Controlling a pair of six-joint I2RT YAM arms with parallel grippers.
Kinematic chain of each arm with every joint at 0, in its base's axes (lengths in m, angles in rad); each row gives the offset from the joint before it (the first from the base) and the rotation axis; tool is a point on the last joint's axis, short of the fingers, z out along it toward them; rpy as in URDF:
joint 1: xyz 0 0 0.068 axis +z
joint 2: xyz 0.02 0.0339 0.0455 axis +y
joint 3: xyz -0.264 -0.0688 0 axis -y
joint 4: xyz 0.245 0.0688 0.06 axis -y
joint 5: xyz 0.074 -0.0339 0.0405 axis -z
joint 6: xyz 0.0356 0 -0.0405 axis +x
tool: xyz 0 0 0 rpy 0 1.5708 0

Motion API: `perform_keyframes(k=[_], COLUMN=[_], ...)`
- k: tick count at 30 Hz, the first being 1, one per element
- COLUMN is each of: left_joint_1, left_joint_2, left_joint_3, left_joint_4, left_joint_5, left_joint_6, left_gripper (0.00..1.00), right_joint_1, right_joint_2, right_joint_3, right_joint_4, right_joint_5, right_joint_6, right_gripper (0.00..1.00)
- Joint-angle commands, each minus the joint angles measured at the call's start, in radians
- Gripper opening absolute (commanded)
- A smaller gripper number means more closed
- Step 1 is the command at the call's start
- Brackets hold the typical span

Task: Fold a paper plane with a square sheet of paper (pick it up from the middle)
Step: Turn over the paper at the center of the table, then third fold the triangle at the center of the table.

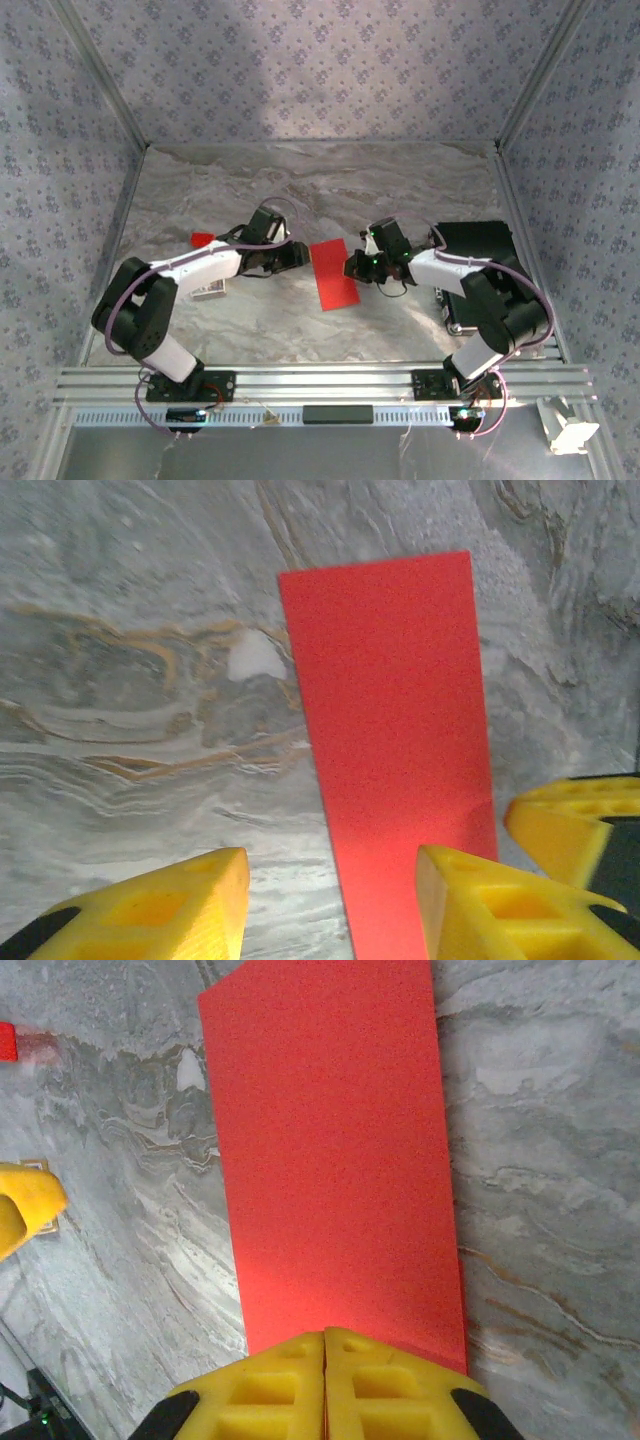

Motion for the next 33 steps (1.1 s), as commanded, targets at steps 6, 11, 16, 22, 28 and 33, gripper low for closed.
perform_keyframes(k=[6, 11, 16, 22, 28, 33], left_joint_1=[0.008, 0.007, 0.007, 0.005, 0.006, 0.007], left_joint_2=[0.090, 0.126, 0.149, 0.176, 0.211, 0.237], left_joint_3=[0.020, 0.012, 0.008, 0.009, 0.001, -0.002], left_joint_4=[0.084, 0.127, 0.154, 0.170, 0.212, 0.229], left_joint_5=[0.163, 0.205, 0.227, 0.237, 0.271, 0.279], left_joint_6=[-0.058, -0.084, -0.105, -0.122, -0.155, -0.168], left_gripper=[0.48, 0.48, 0.47, 0.44, 0.42, 0.39], right_joint_1=[-0.044, -0.061, -0.062, -0.066, -0.067, -0.066], right_joint_2=[0.094, 0.134, 0.134, 0.135, 0.140, 0.137], right_joint_3=[-0.059, -0.127, -0.151, -0.147, -0.143, -0.143], right_joint_4=[0.084, 0.193, 0.211, 0.187, 0.173, 0.167], right_joint_5=[-0.090, -0.124, -0.113, -0.099, -0.091, -0.087], right_joint_6=[0.081, 0.157, 0.193, 0.197, 0.199, 0.196], right_gripper=[0.09, 0.09, 0.09, 0.09, 0.08, 0.08])
